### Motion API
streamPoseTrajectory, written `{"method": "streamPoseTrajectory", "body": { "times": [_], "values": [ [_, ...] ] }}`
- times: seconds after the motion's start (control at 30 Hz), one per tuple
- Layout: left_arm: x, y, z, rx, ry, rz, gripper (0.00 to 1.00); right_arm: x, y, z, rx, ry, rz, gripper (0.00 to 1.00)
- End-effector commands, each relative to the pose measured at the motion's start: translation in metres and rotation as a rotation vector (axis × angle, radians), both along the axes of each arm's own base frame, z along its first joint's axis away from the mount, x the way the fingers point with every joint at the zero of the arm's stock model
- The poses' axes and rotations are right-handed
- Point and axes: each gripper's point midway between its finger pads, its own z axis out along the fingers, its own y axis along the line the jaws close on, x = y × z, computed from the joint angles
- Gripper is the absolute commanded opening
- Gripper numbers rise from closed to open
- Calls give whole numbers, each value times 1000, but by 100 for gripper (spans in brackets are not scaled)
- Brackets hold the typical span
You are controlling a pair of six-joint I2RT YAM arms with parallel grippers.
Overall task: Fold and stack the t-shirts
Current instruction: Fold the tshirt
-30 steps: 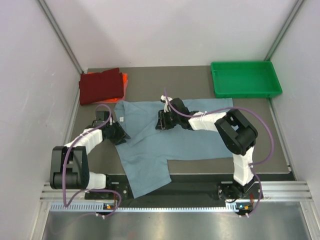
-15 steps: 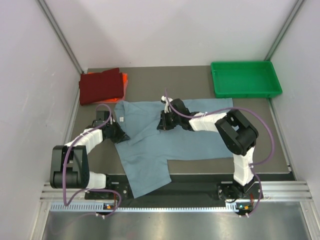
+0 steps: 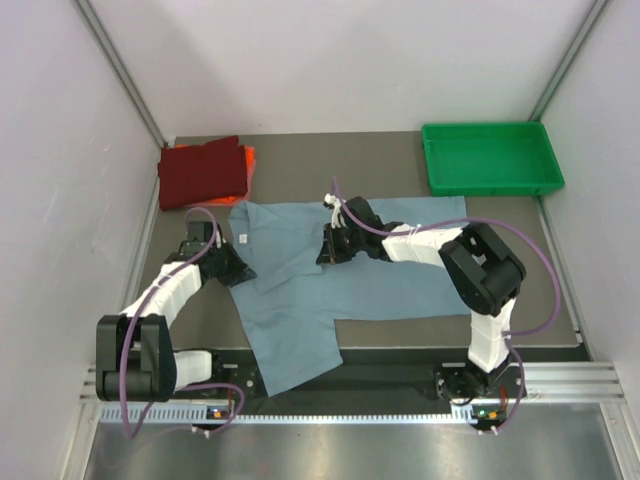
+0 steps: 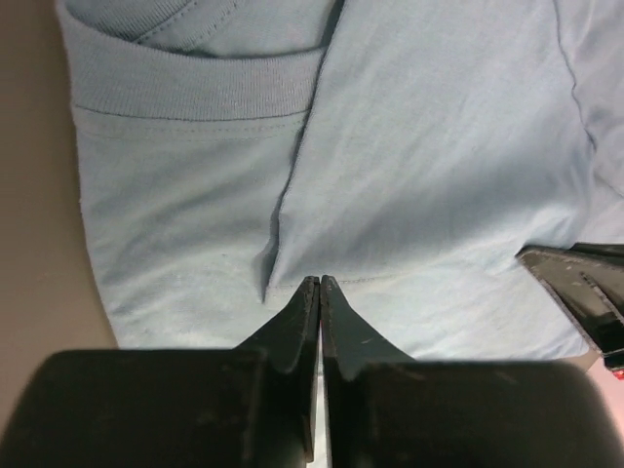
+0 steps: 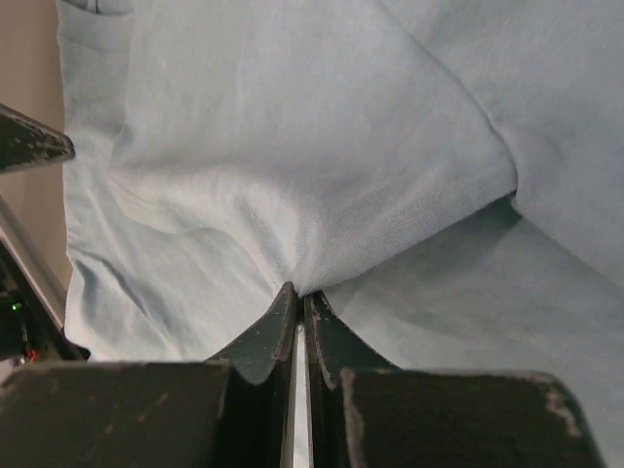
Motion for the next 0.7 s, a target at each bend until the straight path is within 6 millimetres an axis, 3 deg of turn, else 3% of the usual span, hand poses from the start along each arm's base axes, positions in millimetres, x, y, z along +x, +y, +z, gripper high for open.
{"method": "streamPoseTrajectory", "body": {
  "times": [0.0,0.07,0.17,0.33,0.67],
  "values": [
    [2,4,12,42,-25,-16,8,-9,5,23,43,2,32,0],
    [-2,3,6,38,-15,-26,27,-10,5,17,42,13,31,0],
    [-7,-1,-2,17,-11,-36,34,-10,7,12,45,32,30,0],
    [-11,1,-19,42,30,-42,36,-11,10,14,60,37,32,0],
    [-1,-1,-31,43,40,-39,34,-10,6,14,49,32,32,0]
  ]
}}
